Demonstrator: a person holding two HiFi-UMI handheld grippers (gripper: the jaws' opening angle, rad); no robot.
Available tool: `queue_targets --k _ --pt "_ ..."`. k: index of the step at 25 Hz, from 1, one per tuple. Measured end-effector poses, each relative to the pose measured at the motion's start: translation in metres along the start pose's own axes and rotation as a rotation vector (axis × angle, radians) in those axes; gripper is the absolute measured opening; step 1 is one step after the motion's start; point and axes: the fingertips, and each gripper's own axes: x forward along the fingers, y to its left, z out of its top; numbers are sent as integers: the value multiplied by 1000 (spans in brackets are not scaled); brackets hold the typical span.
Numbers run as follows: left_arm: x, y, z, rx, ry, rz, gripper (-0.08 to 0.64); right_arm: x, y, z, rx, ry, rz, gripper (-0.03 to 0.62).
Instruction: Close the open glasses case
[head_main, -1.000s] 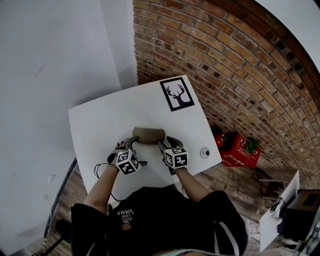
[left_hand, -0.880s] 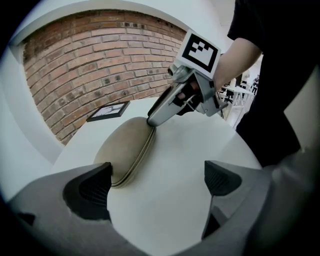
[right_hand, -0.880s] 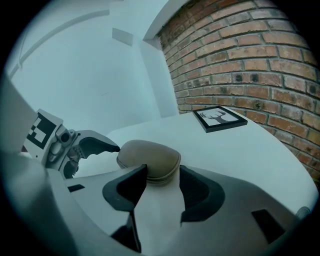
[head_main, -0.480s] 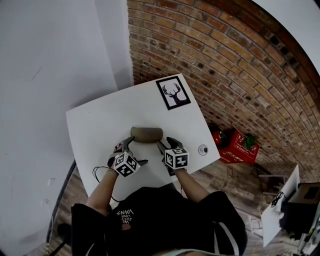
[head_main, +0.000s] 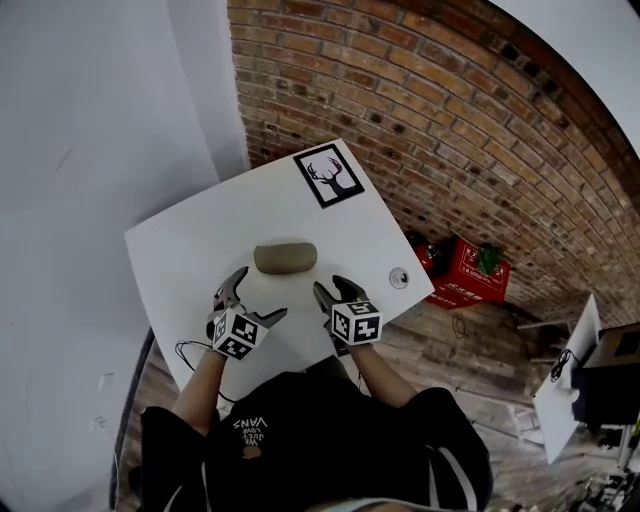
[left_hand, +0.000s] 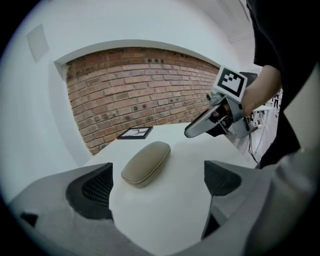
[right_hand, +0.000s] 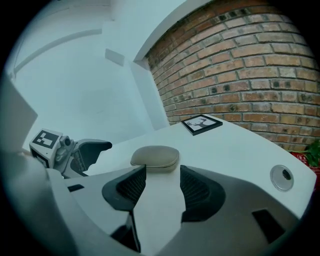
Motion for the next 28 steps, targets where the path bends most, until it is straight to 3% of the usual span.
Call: queue_targets --k 7,13,20,24,28 --pt "-37 -13 2 57 -58 5 551 -46 21 -18 50 -97 -62 190" --pt "-69 -22 -1 109 -90 50 395 -78 36 -37 77 -142 -113 175" --pt "-96 -27 -3 33 -118 74 253 -102 51 -38 52 -170 -134 163" --pt "-108 -31 3 5 -144 122 142 -112 53 -41 33 -175 -113 144" --pt "-115 -38 10 -16 -149 176 79 -121 58 -40 10 -179 -71 129"
